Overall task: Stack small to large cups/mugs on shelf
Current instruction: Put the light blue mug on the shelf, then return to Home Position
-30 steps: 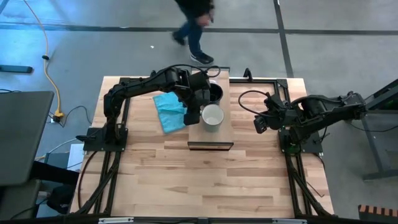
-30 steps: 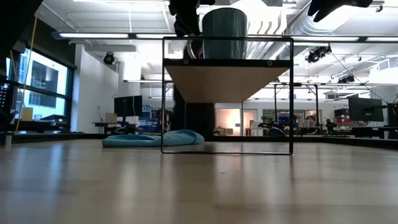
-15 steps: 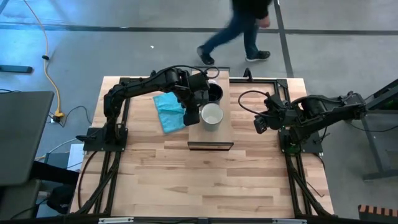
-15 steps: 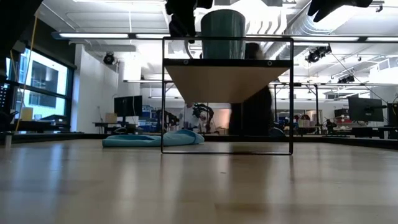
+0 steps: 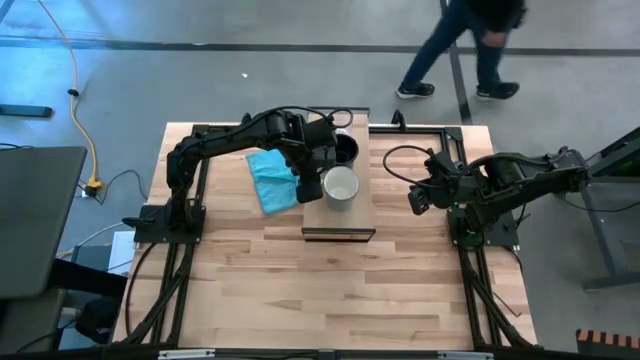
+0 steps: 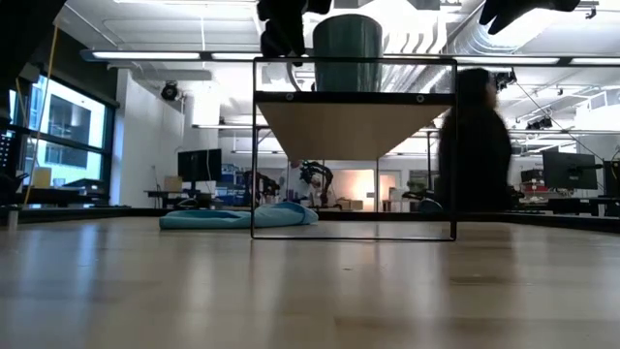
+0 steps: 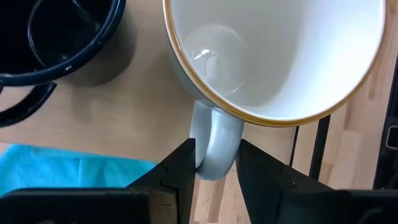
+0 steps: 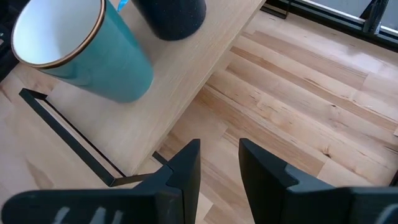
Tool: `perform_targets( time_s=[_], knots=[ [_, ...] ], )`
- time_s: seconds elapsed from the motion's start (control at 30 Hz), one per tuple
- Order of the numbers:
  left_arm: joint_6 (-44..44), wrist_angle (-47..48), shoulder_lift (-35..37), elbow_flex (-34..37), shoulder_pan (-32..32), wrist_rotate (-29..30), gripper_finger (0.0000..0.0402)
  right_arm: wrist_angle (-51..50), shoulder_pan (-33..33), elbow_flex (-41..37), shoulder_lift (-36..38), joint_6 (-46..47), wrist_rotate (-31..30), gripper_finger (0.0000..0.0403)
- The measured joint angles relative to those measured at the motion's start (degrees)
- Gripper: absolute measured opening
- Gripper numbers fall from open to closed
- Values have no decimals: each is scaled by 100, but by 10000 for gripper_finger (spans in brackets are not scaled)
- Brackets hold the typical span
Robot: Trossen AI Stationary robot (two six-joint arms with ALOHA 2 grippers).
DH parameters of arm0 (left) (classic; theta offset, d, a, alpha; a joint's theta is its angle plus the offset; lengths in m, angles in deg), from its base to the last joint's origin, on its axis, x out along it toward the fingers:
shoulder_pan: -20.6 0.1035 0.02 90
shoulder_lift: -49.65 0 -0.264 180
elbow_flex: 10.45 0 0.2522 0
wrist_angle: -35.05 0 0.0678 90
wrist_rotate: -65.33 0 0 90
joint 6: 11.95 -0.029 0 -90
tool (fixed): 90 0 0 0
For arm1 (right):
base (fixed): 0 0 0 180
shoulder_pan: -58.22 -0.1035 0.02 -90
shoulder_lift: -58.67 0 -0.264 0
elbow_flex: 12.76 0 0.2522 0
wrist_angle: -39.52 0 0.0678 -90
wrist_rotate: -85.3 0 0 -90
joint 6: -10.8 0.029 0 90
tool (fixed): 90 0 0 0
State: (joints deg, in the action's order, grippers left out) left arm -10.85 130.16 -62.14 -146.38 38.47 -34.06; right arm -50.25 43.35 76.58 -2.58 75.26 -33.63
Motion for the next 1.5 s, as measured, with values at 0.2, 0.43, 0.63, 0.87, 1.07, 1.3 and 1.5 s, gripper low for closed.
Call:
perform_targets(
  time_s=[0.2, 0.43, 0.63, 0.87, 1.07, 1.3, 1.5],
  knots=[
    [185, 41, 0, 0, 0, -1, 101, 0, 0, 0, 0, -30, 0, 101],
    [235, 83, 0, 0, -2, -2, 101, 0, 0, 0, 0, -46, 0, 101],
    [234, 84, 0, 0, -2, -2, 101, -2, 0, 0, 0, -68, 0, 101],
    [225, 30, 0, 0, -2, -22, 110, -2, 0, 0, 0, -68, 0, 101],
    [197, -75, 48, 0, -2, -46, 153, -2, 0, 0, 0, -48, 0, 101],
    [80, -5, 46, 0, 11, -46, 205, -2, -2, 0, 0, -46, 2, 101],
    [-23, 292, 143, -10, 7, -138, 226, -1, 0, 0, 0, -105, 2, 101]
  ],
)
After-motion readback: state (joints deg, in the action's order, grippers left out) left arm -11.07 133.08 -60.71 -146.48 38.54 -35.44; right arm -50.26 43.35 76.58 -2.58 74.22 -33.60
